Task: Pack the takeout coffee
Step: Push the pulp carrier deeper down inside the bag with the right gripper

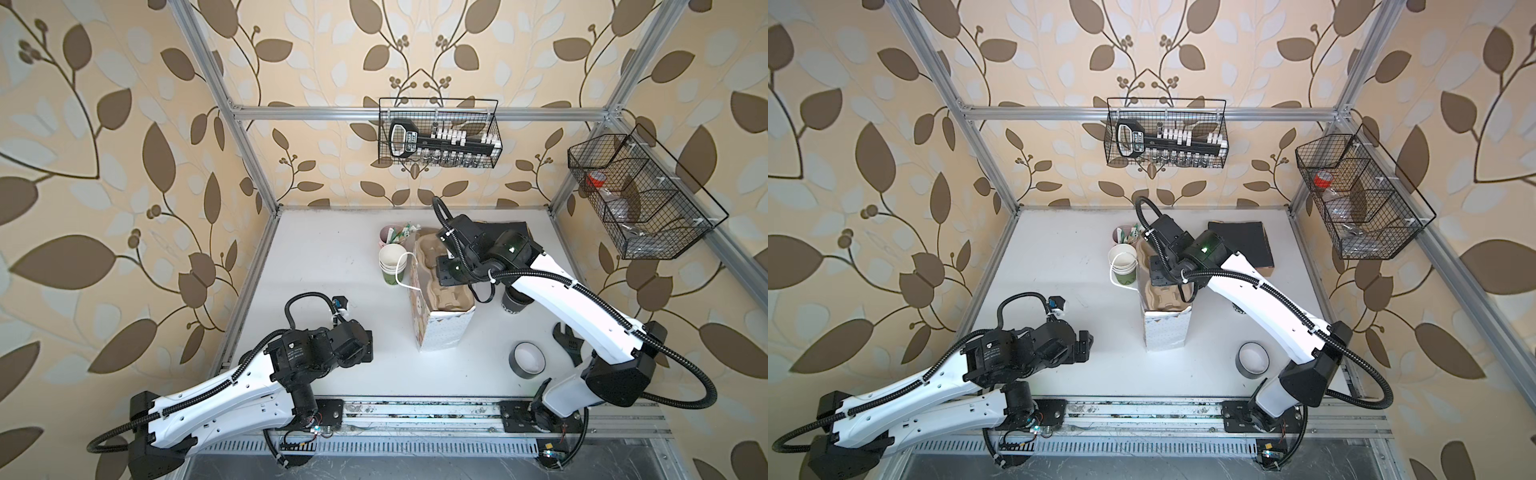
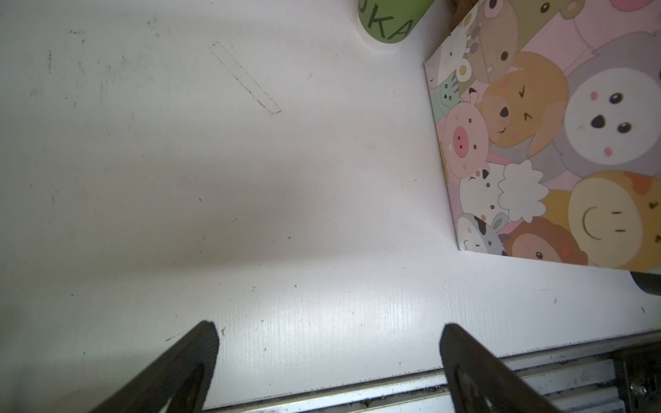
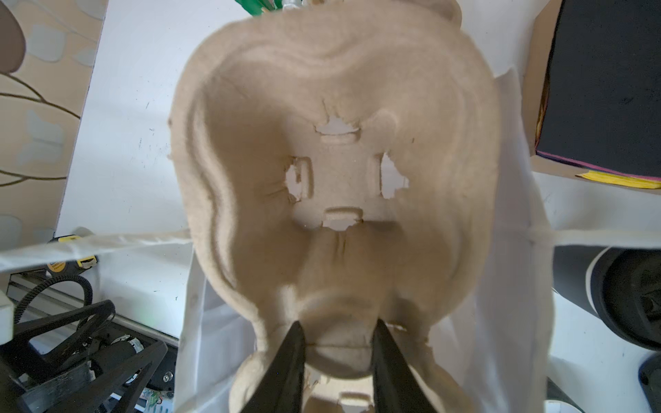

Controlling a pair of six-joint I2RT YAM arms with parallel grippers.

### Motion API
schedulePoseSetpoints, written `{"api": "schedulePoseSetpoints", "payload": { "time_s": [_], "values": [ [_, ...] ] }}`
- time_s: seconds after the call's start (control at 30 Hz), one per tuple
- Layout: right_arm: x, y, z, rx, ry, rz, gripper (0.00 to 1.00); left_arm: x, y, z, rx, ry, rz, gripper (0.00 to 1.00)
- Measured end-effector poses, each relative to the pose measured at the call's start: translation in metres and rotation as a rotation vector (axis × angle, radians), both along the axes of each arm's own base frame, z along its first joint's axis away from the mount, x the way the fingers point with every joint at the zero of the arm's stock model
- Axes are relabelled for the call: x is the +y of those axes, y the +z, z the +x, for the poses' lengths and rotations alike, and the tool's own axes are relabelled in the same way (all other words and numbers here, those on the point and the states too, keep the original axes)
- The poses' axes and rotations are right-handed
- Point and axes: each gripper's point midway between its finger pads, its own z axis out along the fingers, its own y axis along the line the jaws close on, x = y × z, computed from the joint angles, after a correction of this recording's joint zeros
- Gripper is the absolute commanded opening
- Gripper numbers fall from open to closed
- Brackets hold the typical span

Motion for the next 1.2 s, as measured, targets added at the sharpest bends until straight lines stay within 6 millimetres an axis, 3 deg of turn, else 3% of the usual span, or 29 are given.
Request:
{"api": "schedulePoseSetpoints", "payload": {
  "time_s": [0.7, 0.97, 1.2],
  "values": [
    [-0.007, -0.038, -0.007, 0.062, 0.006, -0.073, 0.3, 0.0, 0.0, 0.0, -0.002, 0.0, -0.001, 0.99],
    [-0.007, -0.029, -0.011, 0.053, 0.015, -0.067, 0.3, 0.0, 0.0, 0.0, -0.001, 0.0, -0.001, 0.99],
    [-0.007, -0.002, -0.013, 0.012, 0.022, -0.029, 0.31, 0.0, 0.0, 0.0, -0.001, 0.0, -0.001, 0.99]
  ]
}}
